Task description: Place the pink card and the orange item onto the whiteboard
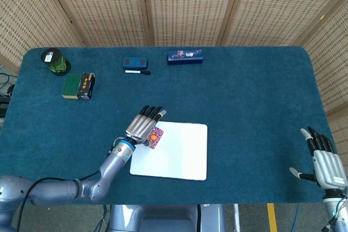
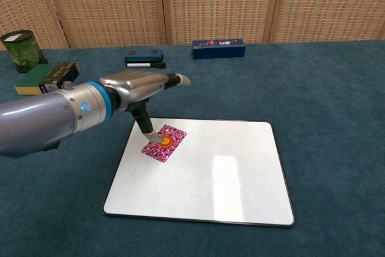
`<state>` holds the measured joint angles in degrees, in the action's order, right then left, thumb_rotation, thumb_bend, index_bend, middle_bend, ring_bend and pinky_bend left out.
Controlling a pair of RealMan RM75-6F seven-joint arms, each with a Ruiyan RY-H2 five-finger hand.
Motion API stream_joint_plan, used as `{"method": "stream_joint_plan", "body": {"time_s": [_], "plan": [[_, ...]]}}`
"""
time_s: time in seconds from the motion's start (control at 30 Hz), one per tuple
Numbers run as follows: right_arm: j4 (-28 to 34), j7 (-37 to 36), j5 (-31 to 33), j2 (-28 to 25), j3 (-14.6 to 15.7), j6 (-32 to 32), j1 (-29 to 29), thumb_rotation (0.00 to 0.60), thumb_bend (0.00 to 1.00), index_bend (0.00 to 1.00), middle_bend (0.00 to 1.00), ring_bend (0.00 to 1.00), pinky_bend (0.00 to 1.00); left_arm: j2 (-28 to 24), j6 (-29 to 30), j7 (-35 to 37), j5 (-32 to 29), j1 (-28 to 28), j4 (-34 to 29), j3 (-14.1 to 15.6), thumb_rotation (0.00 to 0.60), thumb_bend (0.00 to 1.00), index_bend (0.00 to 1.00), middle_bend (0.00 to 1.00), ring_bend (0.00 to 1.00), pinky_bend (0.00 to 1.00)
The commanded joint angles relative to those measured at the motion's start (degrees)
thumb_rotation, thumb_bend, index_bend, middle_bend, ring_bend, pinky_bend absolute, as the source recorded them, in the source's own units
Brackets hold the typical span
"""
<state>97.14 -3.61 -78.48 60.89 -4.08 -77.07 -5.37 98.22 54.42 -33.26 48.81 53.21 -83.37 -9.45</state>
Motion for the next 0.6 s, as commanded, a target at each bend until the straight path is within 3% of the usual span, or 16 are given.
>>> {"method": "stream_joint_plan", "body": {"time_s": [0.03, 0.17, 0.33, 0.47, 0.6], "plan": [[0.0, -0.1, 0.0, -0.1, 0.0, 0.1, 0.0, 0.600, 0.00, 0.00, 0.00, 0.00, 0.00, -5.8, 5.5, 2.8, 6.1, -3.0, -5.9, -0.2, 0.600, 0.01, 0.00, 0.00, 0.00, 0.00], [0.1, 0.3, 0.0, 0.0, 0.0, 0.0, 0.0, 0.600, 0.00, 0.00, 0.00, 0.00, 0.00, -13.7, 12.4, 4.5, 12.0, -7.8, -12.1, 1.5, 0.600, 0.00, 0.00, 0.00, 0.00, 0.00], [0.2, 1.2, 0.0, 0.2, 0.0, -0.4, 0.0, 0.600, 0.00, 0.00, 0.00, 0.00, 0.00, -21.3, 23.1, 7.6, 17.2, -16.3, -14.6, 5.2, 0.600, 0.00, 0.00, 0.00, 0.00, 0.00], [0.2, 2.4, 0.1, 0.6, -0.1, -1.0, 0.2, 0.600, 0.00, 0.00, 0.00, 0.00, 0.00, -24.6, 30.2, 14.5, 17.8, -24.4, -11.9, 7.4, 0.600, 0.00, 0.00, 0.00, 0.00, 0.00], [0.2, 3.4, 0.1, 1.1, -0.3, -2.0, 0.4, 0.600, 0.00, 0.00, 0.00, 0.00, 0.00, -25.8, 32.4, 21.2, 18.2, -29.9, -9.5, 9.6, 0.600, 0.00, 0.00, 0.00, 0.00, 0.00]]}}
